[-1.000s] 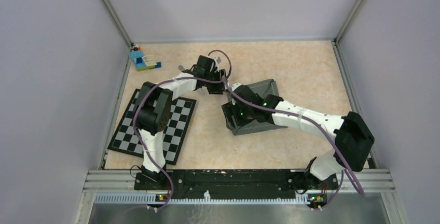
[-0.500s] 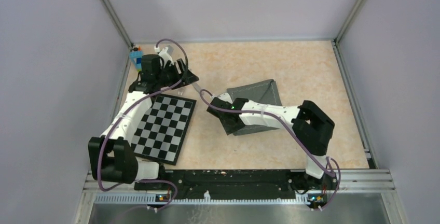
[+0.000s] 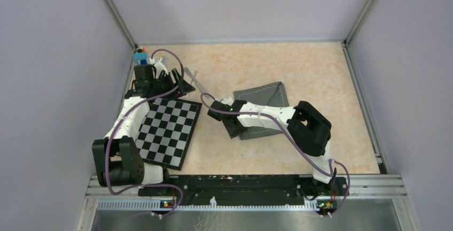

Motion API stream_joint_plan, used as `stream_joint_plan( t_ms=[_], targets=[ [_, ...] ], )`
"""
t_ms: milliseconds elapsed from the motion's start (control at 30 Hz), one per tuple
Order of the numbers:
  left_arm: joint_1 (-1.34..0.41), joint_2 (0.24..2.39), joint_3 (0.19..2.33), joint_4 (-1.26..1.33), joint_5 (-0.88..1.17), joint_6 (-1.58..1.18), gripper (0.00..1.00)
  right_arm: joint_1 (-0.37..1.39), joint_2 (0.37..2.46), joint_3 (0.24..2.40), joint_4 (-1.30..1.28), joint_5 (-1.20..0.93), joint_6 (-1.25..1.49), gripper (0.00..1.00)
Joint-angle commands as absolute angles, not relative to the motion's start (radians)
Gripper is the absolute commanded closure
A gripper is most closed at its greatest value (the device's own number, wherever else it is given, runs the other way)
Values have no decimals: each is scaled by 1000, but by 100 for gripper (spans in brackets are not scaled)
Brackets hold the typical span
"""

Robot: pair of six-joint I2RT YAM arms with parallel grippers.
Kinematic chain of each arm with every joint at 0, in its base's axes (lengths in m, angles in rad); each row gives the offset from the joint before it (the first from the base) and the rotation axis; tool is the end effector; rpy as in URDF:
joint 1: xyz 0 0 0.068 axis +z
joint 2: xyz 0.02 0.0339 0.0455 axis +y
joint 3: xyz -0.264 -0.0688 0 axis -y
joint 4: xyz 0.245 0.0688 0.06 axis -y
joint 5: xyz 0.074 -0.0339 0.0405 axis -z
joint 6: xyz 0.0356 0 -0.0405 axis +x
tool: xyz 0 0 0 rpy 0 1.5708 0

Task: Fold the napkin into a case and place the utensils inside
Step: Pick up the upper triangle-folded napkin from the center of the board.

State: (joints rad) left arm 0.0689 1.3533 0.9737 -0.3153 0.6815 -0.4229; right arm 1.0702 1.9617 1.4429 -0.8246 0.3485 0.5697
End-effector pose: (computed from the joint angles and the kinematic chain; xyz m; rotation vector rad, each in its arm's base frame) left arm 0.2918 -0.0023 0.2711 -0.1830 2.2444 -0.9586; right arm 0.1966 0.3340 0.1835 -0.6234 2.6606 -0.1000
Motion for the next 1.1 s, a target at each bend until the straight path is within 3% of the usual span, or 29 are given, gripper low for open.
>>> stream_joint_plan(
  t_ms=[0, 467, 800, 1067],
  targets=[
    [78, 1336, 952, -280, 741, -401, 32, 1071, 1983, 1454, -832, 379, 584, 66],
    [80, 1335, 939, -267, 750, -405, 34, 1071, 1914, 1503, -881, 405, 562, 66],
    [81, 1333, 932, -264, 750, -404, 34, 1056, 1927, 1466, -868, 388, 567, 58],
    [81, 1335, 931, -265, 754, -403, 35, 1045, 1956, 1420, -819, 372, 558, 65]
  ],
)
